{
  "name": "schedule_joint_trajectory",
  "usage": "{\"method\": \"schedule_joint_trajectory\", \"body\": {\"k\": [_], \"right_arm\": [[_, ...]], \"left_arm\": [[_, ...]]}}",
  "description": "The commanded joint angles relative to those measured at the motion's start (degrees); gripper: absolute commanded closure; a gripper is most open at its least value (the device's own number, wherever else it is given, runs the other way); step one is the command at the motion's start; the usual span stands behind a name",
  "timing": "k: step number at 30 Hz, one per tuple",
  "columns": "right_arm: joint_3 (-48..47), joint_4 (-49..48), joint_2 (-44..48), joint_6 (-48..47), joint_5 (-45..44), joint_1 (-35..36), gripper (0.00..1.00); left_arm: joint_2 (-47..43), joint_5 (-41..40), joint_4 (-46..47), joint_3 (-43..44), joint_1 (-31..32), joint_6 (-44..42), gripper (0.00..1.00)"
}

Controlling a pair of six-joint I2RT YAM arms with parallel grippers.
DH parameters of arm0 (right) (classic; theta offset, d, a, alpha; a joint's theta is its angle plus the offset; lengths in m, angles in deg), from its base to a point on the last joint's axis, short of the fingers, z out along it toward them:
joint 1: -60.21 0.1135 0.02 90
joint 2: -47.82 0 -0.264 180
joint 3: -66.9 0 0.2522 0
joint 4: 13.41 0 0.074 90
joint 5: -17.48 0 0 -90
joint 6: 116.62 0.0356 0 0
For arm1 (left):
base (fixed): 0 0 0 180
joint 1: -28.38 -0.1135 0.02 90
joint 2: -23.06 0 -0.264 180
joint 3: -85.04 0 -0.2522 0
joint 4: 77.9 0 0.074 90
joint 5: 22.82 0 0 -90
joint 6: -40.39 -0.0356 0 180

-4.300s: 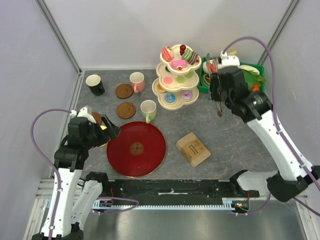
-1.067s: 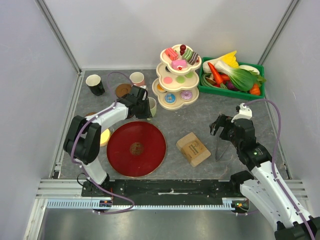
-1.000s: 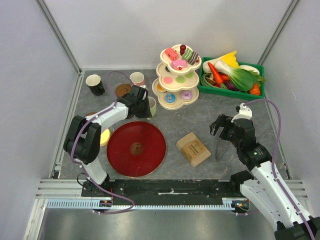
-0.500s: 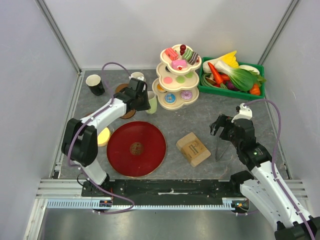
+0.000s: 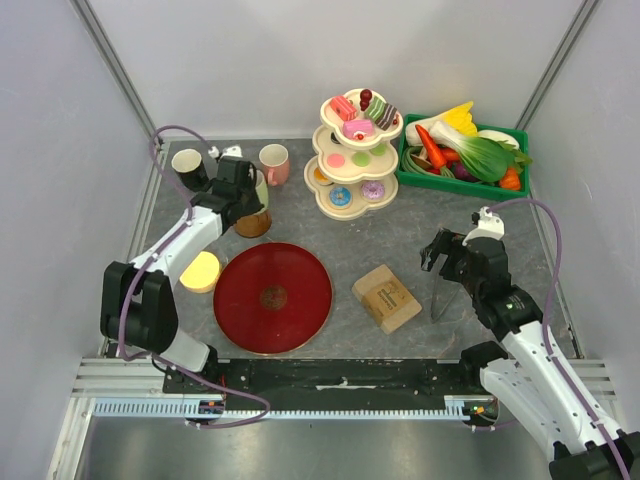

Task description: Serve the afternoon tea

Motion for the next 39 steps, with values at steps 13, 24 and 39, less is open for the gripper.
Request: {"method": "schedule_joint_trajectory", "body": {"k": [13, 24, 39], "right_arm": [[-0.2, -1.1, -1.4, 0.0, -0.5, -0.1, 0.02], [0.2, -0.5, -0.2, 0.5, -2.0, -0.1, 0.02], [-0.3, 0.0, -0.2, 0.5, -2.1, -0.1, 0.02]], "left_arm": [[-0.3, 0.5, 19.3, -9.5, -6.3, -2.6, 0.98], [1.0, 1.8, 17.7, -12.2, -6.1, -2.0, 0.83], [-5.5, 0.8, 11.0, -14.6, -6.2, 1.1, 0.16]]}}
